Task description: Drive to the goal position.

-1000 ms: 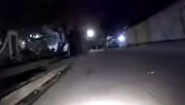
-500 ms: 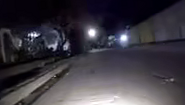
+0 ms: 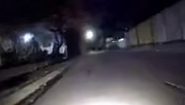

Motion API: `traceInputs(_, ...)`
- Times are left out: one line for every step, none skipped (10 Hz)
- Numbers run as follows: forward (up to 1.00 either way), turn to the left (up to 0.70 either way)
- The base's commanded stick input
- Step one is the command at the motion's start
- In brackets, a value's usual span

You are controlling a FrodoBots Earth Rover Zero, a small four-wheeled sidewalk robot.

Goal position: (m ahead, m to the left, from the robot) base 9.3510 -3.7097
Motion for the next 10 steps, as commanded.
traceInputs(1.00, 0.00)
traceInputs(1.00, 0.00)
traceInputs(1.00, 0.00)
traceInputs(1.00, 0.00)
traceInputs(1.00, 0.00)
traceInputs(1.00, 0.00)
traceInputs(1.00, -0.06)
traceInputs(1.00, -0.22)
traceInputs(1.00, -0.39)
traceInputs(1.00, -0.11)
